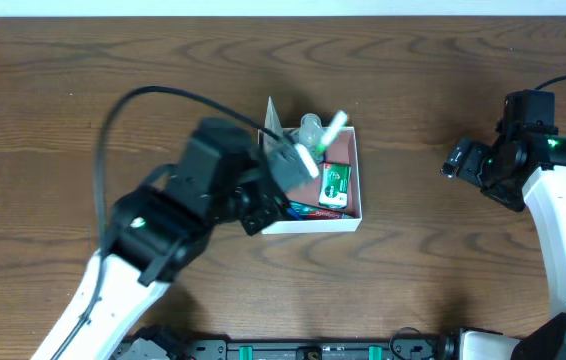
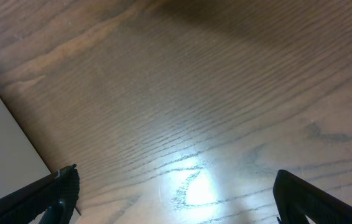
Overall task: Pack container
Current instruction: 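Lift the toothbrush, carry it right and lower it into the box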
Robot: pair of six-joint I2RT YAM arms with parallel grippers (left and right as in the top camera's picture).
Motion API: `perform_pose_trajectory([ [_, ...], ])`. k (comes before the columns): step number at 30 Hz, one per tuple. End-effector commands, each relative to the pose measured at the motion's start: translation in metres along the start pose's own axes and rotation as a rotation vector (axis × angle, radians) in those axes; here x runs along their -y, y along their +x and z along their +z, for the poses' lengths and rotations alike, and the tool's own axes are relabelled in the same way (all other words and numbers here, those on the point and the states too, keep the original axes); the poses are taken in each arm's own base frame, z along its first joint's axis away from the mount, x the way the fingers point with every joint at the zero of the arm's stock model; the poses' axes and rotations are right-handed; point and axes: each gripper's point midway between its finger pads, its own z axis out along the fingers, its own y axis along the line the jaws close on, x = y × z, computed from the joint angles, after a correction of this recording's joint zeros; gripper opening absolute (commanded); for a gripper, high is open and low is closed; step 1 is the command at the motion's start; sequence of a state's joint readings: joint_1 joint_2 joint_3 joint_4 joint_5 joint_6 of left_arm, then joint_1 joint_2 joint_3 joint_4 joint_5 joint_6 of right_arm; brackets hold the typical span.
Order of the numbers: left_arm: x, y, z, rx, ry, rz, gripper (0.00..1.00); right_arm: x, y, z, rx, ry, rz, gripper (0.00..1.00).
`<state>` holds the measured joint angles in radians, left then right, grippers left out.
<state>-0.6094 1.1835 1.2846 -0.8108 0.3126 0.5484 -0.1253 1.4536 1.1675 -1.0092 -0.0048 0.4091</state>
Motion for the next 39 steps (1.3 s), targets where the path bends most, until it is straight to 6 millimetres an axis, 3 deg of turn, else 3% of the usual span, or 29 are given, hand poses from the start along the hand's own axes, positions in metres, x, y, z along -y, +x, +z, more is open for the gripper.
perform_pose_trajectory([
  [1,0.013,0.015,0.032,-0.075,0.087,0.203,0.06,0.001,-0.002,-0.005,0.016,-0.005,-0.001,0.99],
  [6,0.015,0.034,0.073,-0.17,0.161,0.241,0.06,0.001,-0.002,-0.005,0.016,-0.005,-0.001,0.99],
  [11,0.002,0.067,0.108,-0.326,0.141,0.229,0.06,0.001,-0.002,-0.005,0.016,-0.005,-0.001,0.99],
  [16,-0.009,0.088,0.124,-0.425,0.104,0.234,0.06,0.001,-0.002,-0.005,0.016,-0.005,-0.001,0.99],
  [21,-0.015,0.091,0.127,-0.443,0.092,0.303,0.07,0.001,-0.002,-0.005,0.016,-0.005,-0.001,0.99],
  [23,-0.017,0.09,0.127,-0.444,0.081,0.317,0.43,0.001,-0.002,-0.005,0.016,-0.005,-0.001,0.99],
  [27,-0.021,0.091,0.126,-0.453,0.064,0.321,0.77,0.001,-0.002,-0.005,0.016,-0.005,-0.001,0.99],
  [33,-0.018,0.082,0.119,-0.428,0.046,0.308,0.86,0.001,-0.002,-0.005,0.016,-0.005,-0.001,0.99],
  [39,-0.009,0.043,0.081,-0.292,-0.037,0.238,1.0,0.001,-0.002,-0.005,0.016,-0.005,-0.001,0.99],
])
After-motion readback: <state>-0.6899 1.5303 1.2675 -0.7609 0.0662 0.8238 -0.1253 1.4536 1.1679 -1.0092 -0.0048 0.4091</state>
